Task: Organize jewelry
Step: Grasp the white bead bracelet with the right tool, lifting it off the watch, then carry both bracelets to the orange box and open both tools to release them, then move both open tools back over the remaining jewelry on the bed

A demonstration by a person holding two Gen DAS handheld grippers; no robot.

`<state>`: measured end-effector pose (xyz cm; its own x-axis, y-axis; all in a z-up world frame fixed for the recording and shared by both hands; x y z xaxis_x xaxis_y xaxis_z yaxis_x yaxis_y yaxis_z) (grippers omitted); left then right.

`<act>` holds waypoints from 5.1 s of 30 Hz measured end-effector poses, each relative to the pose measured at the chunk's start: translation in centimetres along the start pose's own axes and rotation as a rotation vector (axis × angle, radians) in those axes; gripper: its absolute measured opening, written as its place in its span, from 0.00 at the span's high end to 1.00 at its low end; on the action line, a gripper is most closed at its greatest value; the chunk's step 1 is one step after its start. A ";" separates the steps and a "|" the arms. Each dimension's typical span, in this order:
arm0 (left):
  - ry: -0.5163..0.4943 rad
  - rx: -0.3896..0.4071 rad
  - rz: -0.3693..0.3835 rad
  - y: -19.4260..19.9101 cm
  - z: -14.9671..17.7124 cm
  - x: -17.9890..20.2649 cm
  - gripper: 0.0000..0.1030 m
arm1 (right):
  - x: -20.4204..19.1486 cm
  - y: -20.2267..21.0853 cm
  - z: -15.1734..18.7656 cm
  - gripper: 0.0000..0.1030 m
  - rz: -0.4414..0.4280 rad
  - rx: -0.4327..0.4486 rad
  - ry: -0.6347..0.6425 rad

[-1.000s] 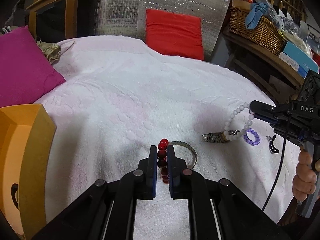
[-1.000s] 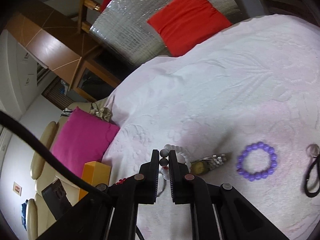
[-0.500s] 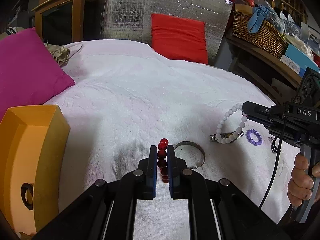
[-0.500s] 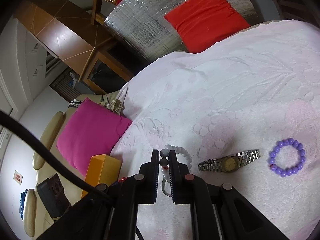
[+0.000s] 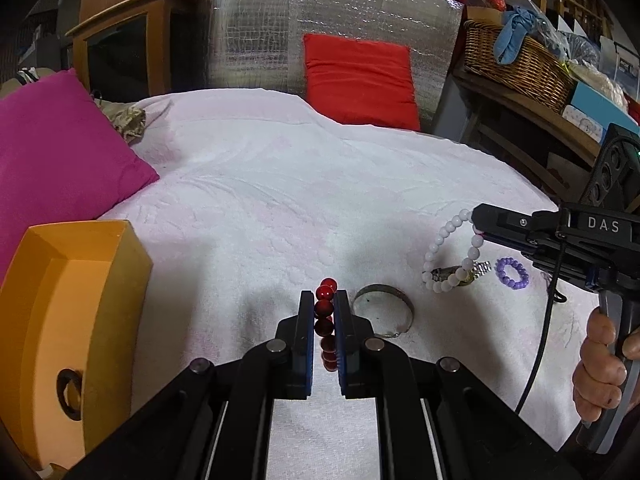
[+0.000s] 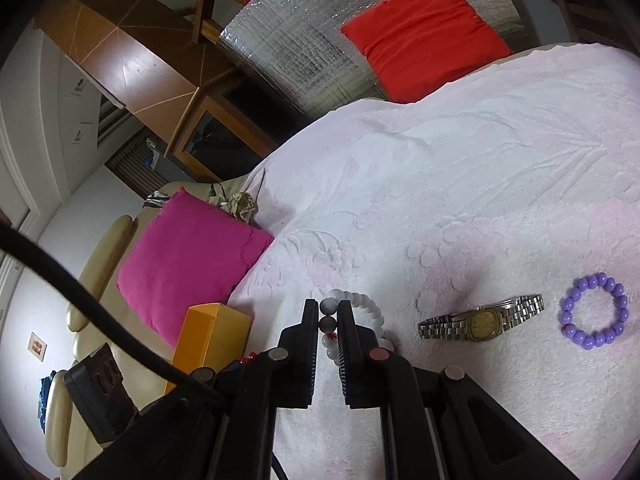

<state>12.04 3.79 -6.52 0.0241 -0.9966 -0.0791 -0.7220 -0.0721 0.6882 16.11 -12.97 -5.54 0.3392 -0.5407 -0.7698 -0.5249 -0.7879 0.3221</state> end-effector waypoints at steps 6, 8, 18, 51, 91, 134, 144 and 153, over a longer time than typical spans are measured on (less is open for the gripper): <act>0.001 0.040 -0.075 1.1 -0.4 -1.1 0.91 | -0.4 -0.2 0.2 0.90 -0.003 0.000 0.015; -0.002 0.049 -0.100 1.3 -0.5 -1.4 0.91 | -0.5 -0.3 0.2 0.90 -0.002 0.000 0.019; -0.031 0.091 -0.237 2.1 -0.7 -2.9 0.91 | -1.2 -1.0 0.6 0.90 -0.006 -0.008 0.039; -0.018 0.187 -0.485 4.6 -1.3 -7.8 0.91 | -3.6 -3.1 0.8 0.90 -0.043 -0.008 0.058; 0.387 -0.281 -0.668 0.6 10.3 -32.5 0.91 | -20.9 -32.7 15.7 0.89 -0.113 -0.511 0.228; 0.006 0.196 -0.539 8.5 -5.3 -2.3 0.33 | 1.0 6.4 1.0 0.43 0.219 0.019 0.100; -0.018 0.166 -0.483 6.6 -4.8 1.1 0.33 | 2.6 8.1 1.2 0.43 0.258 0.033 0.089; -0.025 0.150 -0.458 5.9 -4.3 1.7 0.33 | 2.3 7.0 1.5 0.43 0.257 0.014 0.100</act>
<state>10.85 1.52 0.50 0.3480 -0.8622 -0.3681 -0.7325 -0.4951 0.4672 12.03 -19.32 -5.83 0.2689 -0.7493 -0.6052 -0.6143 -0.6173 0.4915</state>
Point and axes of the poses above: each gripper's, at about its wrist camera, not at the fingertips, and y roughly against the way its jaws point, x to its right, z to its underside, the point moved 8 cm from there along -y, roughly the way its jaws point, and after that the axes turned 15 degrees about -z, right-handed, at the moved point
